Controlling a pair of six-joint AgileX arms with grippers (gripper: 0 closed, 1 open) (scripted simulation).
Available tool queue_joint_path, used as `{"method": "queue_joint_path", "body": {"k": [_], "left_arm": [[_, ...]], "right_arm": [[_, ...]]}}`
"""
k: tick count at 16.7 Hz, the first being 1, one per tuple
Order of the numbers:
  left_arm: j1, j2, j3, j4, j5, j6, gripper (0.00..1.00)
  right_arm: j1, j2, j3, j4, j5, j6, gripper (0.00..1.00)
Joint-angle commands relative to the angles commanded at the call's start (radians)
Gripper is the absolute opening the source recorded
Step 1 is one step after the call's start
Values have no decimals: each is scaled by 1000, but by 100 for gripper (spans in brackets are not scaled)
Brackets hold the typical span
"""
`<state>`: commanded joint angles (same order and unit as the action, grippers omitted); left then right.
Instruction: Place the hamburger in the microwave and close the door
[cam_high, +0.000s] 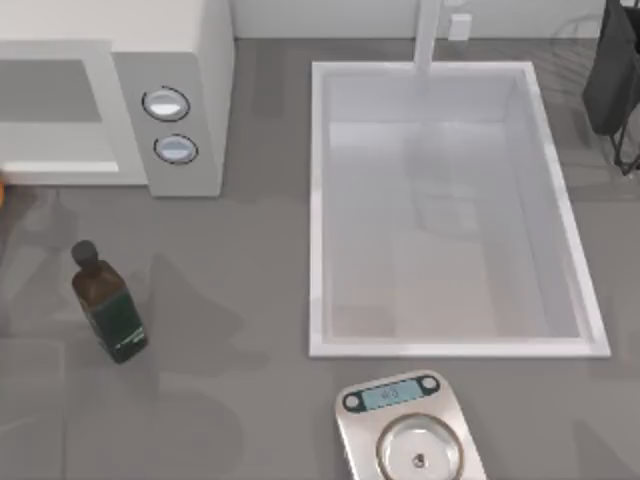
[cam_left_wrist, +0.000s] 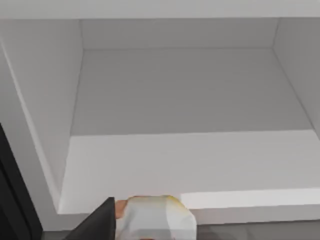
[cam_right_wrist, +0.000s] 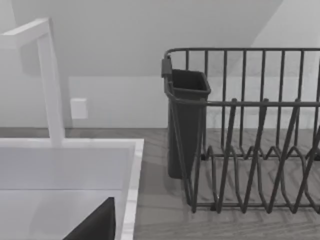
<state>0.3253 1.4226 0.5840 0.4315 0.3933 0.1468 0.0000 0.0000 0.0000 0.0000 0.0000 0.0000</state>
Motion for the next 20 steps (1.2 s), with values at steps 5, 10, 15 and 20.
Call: {"method": "queue_joint_path", "body": {"k": [5,10,15,20], "left_arm": [[-9,-57,-27,-16,-21,-7,100],[-69,-306,-133,-96,-87,-33,100],[-160,-674,-288,-212,-187,-70,100],[-251,-1112,-451,-333,-299,-112,100]], "right_arm": [[0,0,0,0,0,0,100],[0,0,0,0,0,0,100],[0,0,0,0,0,0,100],[0,0,0,0,0,0,100]]}}
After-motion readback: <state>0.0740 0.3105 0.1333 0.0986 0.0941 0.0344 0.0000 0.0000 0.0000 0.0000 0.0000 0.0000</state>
